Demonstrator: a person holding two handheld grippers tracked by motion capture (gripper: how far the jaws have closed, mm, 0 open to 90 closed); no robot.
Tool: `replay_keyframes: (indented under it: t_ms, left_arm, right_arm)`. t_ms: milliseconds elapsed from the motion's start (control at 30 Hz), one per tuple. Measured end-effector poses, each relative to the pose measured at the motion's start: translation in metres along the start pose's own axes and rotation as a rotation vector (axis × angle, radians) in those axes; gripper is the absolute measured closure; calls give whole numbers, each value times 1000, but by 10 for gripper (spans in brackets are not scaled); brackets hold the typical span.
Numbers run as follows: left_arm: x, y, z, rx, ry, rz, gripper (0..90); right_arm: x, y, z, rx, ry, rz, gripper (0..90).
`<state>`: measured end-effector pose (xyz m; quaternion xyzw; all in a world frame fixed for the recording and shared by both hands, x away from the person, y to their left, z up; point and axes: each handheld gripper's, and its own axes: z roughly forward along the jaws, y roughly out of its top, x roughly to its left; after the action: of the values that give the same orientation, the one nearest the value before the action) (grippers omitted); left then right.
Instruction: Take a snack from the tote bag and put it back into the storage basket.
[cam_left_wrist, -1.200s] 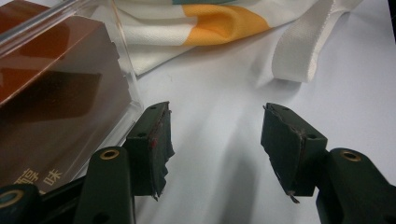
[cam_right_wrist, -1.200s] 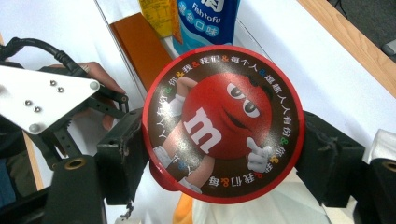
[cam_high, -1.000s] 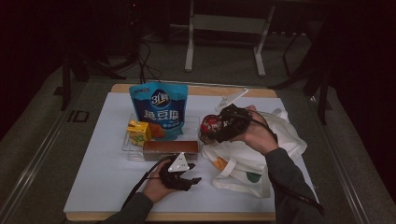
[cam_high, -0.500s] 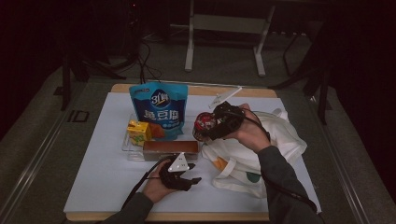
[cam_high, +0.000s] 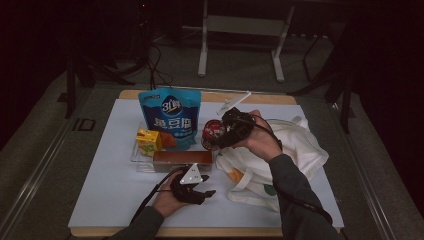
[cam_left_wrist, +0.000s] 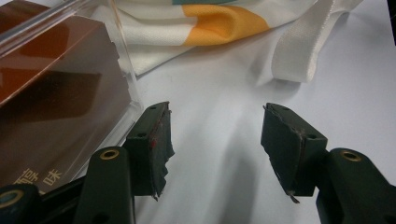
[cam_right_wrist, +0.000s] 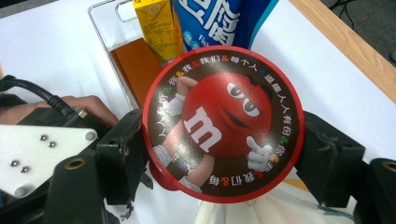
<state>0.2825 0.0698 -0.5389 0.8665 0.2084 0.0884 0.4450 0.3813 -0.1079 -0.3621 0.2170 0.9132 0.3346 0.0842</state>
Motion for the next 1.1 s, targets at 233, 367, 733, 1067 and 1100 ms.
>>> replay_keyframes:
  t_ms: [233,367,733,1067,1100]
  left_arm:
    - [0,0,0,0,-1,-1,428]
    - [0,0,0,-1,-2,-2,428]
    - [0,0,0,0,-3,-1,428]
    - [0,0,0,2,-2,2,428]
    - [0,0,0,2,-2,2,428]
  right_arm:
    - [0,2,6,-6,6,5,255]
    - [1,5,9,-4,6,10,255]
    - [1,11,18,2,0,9,255]
    - [0,12,27,8,-6,24,255]
    - [0,12,28,9,-9,24,255]
